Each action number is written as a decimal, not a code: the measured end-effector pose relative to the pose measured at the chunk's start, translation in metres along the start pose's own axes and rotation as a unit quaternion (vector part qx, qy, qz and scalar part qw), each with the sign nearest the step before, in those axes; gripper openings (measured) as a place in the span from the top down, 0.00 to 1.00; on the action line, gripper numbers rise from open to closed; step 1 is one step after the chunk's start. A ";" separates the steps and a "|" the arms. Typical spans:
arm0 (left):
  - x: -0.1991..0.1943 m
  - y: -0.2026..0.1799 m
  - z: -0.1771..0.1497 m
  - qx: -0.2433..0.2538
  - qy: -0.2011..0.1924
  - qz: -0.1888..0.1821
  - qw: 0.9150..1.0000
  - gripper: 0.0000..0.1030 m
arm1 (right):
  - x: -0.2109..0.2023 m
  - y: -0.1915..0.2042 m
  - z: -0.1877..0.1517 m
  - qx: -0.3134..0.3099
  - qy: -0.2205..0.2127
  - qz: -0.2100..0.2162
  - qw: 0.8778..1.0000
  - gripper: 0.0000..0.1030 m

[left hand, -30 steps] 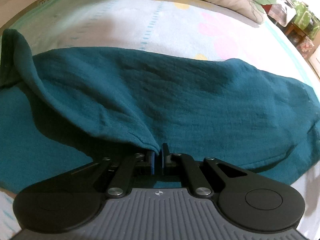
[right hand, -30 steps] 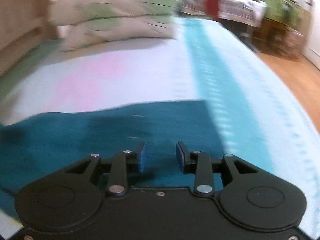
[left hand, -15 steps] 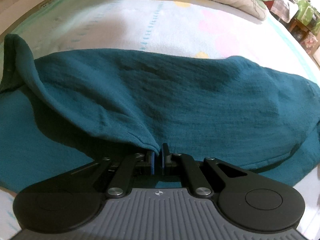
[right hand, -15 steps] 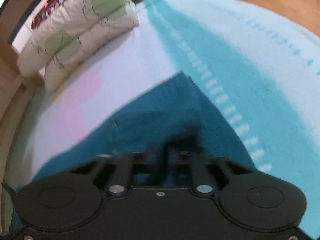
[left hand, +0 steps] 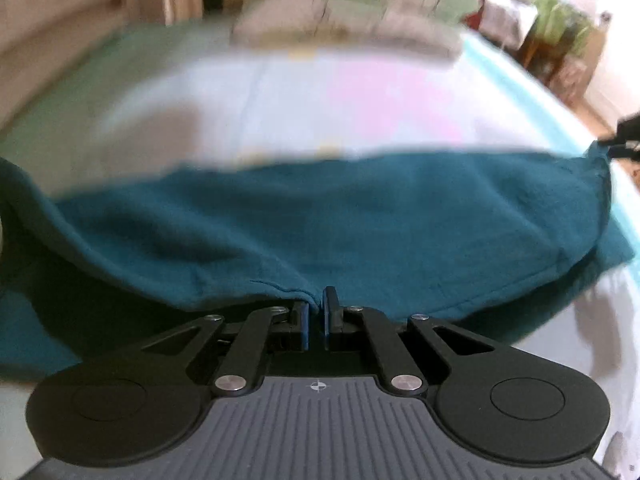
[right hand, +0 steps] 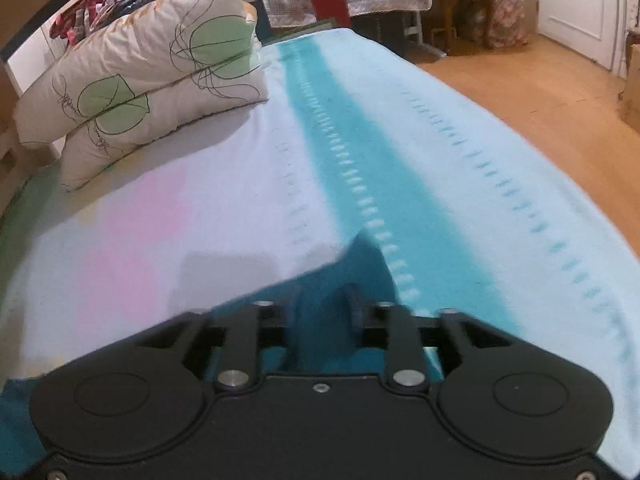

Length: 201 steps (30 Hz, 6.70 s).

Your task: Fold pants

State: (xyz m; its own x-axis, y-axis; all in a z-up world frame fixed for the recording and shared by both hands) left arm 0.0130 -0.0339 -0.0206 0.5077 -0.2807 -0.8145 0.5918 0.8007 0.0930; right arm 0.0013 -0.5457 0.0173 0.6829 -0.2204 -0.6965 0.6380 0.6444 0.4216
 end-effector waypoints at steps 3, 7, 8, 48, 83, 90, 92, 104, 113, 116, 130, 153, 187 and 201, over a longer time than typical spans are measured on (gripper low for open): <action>0.021 0.008 -0.010 -0.034 0.050 -0.017 0.998 0.94 | 0.004 -0.003 0.004 0.016 -0.007 0.000 1.000 0.59; 0.028 0.010 -0.019 -0.034 0.060 -0.022 0.997 0.93 | -0.012 -0.024 -0.014 0.017 -0.007 -0.022 1.000 0.58; 0.029 0.008 -0.020 -0.028 0.059 -0.020 0.998 0.93 | -0.013 -0.033 -0.021 0.013 -0.001 -0.032 0.999 0.57; 0.034 0.011 -0.010 -0.036 0.072 -0.024 0.996 0.93 | -0.007 -0.070 -0.064 0.114 0.065 0.023 0.991 0.94; 0.004 0.026 0.018 -0.066 0.033 -0.052 0.996 0.94 | -0.054 -0.066 0.007 0.104 0.000 0.070 0.992 0.88; 0.032 0.004 -0.018 -0.026 0.100 -0.057 0.993 0.93 | -0.025 -0.075 -0.015 0.067 0.035 -0.029 0.997 0.80; 0.033 -0.002 -0.020 -0.008 0.093 -0.050 0.994 0.93 | -0.028 -0.071 -0.022 0.067 0.035 -0.021 0.997 0.78; 0.024 -0.009 -0.029 0.017 0.042 -0.069 0.997 0.78 | -0.025 0.038 -0.071 -0.112 0.064 0.091 0.988 0.62; -0.005 -0.015 -0.043 0.064 0.009 -0.064 0.996 0.76 | -0.016 0.121 -0.106 -0.195 0.133 0.197 0.952 0.60; -0.012 0.006 -0.034 0.059 -0.004 -0.039 0.998 0.76 | -0.012 0.152 -0.115 -0.227 0.155 0.223 0.935 0.59; -0.008 0.199 0.002 -0.091 0.051 0.152 0.983 0.76 | -0.045 0.347 -0.236 -0.486 0.163 0.388 0.766 0.54; 0.006 0.306 -0.031 -0.185 0.121 0.136 0.966 0.76 | -0.041 0.404 -0.477 -0.590 0.038 0.438 0.678 0.52; 0.038 0.272 -0.044 -0.129 0.101 0.120 0.979 0.76 | 0.036 0.395 -0.297 -0.502 0.066 0.354 0.786 0.50; 0.040 0.268 -0.041 -0.123 0.103 0.128 0.979 0.76 | 0.077 0.368 -0.305 -0.561 0.135 0.322 0.751 0.73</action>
State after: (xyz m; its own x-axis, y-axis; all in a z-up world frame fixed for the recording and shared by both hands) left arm 0.1660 0.1908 -0.0520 0.4682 0.0385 -0.8828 0.2795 0.9413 0.1893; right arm 0.1805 -0.1019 -0.0585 0.5275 0.4596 -0.7145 -0.5974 0.7986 0.0727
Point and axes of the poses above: each gripper's, at about its wrist camera, not at the fingertips, and x roughly the way its jaws point, y to its left, z to its top, the point moved 1 cm from there along x, roughly the way its jaws point, and after that the axes turned 13 degrees about x, right-handed, at the moved point
